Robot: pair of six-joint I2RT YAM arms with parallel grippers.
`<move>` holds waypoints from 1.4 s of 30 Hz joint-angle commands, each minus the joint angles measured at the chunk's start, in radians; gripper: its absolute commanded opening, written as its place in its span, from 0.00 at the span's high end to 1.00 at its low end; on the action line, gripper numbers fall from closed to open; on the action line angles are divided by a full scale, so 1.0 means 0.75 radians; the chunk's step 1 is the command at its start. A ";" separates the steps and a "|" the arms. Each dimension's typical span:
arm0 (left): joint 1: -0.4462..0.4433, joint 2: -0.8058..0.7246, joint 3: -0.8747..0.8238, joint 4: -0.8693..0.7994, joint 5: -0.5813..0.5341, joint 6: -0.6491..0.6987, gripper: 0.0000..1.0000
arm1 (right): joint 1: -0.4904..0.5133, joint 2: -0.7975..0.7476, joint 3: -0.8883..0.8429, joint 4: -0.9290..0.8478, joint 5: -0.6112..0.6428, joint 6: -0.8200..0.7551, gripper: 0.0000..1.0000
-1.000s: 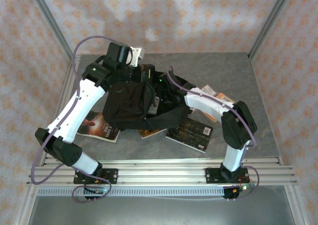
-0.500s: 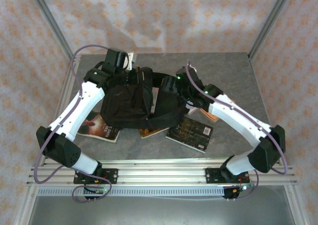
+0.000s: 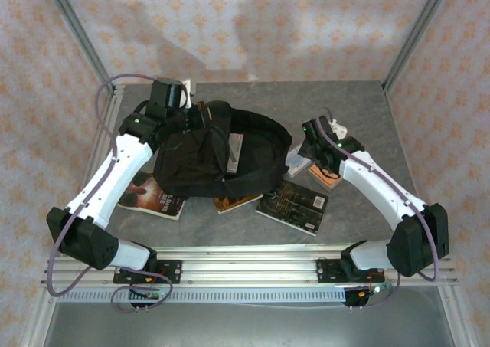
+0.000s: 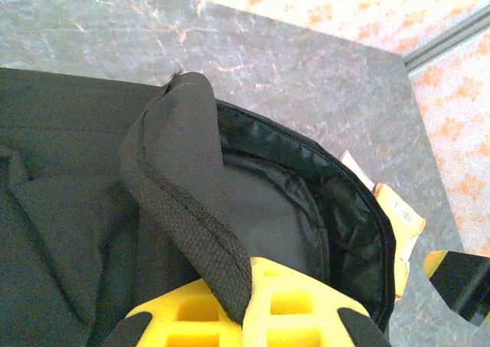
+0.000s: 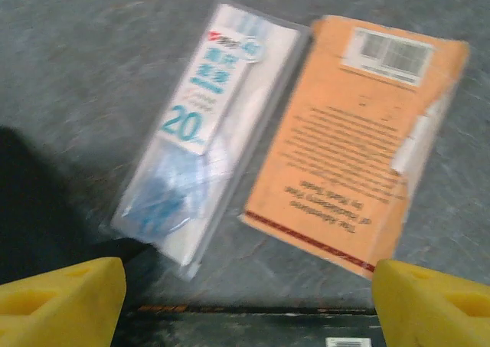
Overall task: Pack the student bag
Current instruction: Pick up the card holder from the center of the table, then place the student bag at the top-center of the table, then close the student bag at the top-center of the table.
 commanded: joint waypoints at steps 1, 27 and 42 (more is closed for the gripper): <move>0.021 -0.031 0.038 0.117 -0.086 -0.027 1.00 | -0.092 0.012 -0.056 0.001 -0.071 0.056 0.18; 0.217 0.692 1.121 -0.086 -0.091 0.107 1.00 | -0.028 0.404 0.109 0.284 -0.602 -0.127 0.23; -0.001 1.089 1.379 -0.303 0.035 0.214 1.00 | 0.186 0.709 0.288 0.307 -0.706 -0.199 0.25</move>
